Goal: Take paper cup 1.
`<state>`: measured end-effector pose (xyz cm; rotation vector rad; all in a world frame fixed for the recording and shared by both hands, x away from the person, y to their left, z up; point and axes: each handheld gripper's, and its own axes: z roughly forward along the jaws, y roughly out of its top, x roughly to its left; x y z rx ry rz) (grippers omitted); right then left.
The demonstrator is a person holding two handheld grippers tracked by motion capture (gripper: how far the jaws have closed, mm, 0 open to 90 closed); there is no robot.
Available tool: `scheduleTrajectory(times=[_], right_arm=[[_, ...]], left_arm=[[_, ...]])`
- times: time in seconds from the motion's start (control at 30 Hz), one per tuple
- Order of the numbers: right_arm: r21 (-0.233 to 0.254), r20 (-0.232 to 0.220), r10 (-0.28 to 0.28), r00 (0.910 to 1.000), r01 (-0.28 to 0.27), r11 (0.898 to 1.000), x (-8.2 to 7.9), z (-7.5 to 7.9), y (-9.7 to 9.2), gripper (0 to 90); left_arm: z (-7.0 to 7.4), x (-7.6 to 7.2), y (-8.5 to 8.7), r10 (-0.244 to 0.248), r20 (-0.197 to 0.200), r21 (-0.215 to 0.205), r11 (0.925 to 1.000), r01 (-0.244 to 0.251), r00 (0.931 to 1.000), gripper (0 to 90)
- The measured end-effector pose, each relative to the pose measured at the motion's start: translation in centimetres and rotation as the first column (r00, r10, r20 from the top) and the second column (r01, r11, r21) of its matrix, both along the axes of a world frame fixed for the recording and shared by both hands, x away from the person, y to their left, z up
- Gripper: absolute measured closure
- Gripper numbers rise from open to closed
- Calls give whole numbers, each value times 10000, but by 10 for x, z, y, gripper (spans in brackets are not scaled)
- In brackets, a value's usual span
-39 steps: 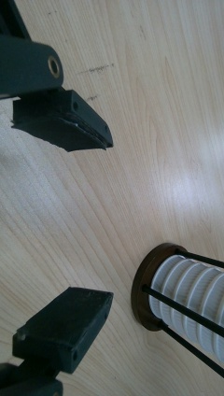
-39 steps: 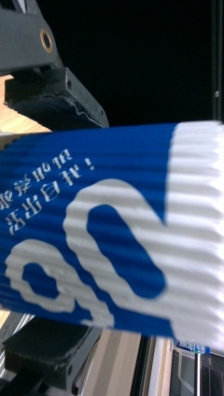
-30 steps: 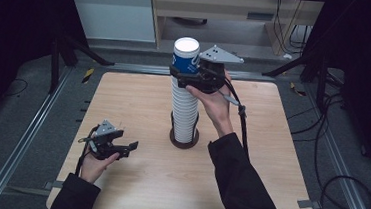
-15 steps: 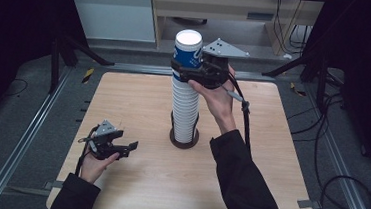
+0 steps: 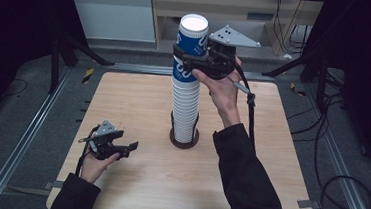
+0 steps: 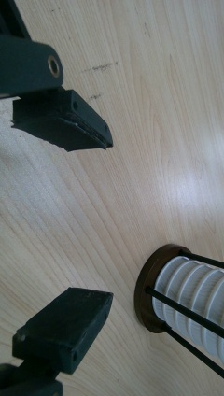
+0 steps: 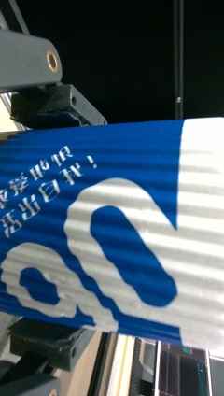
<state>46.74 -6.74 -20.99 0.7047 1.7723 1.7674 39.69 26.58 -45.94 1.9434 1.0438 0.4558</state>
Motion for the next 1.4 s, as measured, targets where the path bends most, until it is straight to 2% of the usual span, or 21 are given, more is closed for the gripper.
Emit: scheduleTrajectory(times=[0.33,0.57,0.73,0.87,0.9,1.07,1.1,1.2,1.27,1.37,1.4], right_arm=[[230,419,-73,9991,63,9997,-9,14,-8,211],[117,662,-426,9969,419,9991,-23,12,-35,211],[-9,425,-731,9964,732,9973,-34,-4,-65,211],[-56,242,-848,9961,850,9964,-38,-14,-77,211],[-176,150,-920,9956,922,9956,-41,-22,-83,211],[-458,-99,-865,9962,860,9952,-47,-37,-92,212],[-603,-146,-874,9961,864,9944,-49,-44,-95,212],[-672,-274,-834,9961,814,9944,-52,-52,-98,212],[-661,-464,-782,9959,750,9950,-56,-63,-103,212],[-680,-505,-768,9958,732,9950,-59,-70,-106,212],[-756,-604,-737,9954,690,9947,-60,-78,-108,212]], left_arm=[[1,-1,1,44,46,-73,10000,-44,10000,207],[3,-1,2,83,105,-132,9999,-82,9999,207],[4,-2,1,48,116,-120,9999,-47,9999,207],[5,-3,0,20,136,-136,9999,-18,9999,207],[5,-3,-1,9,137,-140,9999,-7,9999,207],[7,-4,-1,-54,167,-163,9999,57,9998,207],[7,-4,-2,-68,165,-181,9998,71,9998,206],[8,-4,-3,-102,188,-170,9998,105,9998,206],[8,-5,-4,-170,177,-178,9997,173,9997,205],[8,-5,-5,-188,166,-199,9996,191,9997,205],[8,-5,-6,-203,176,-218,9995,207,9996,205]])
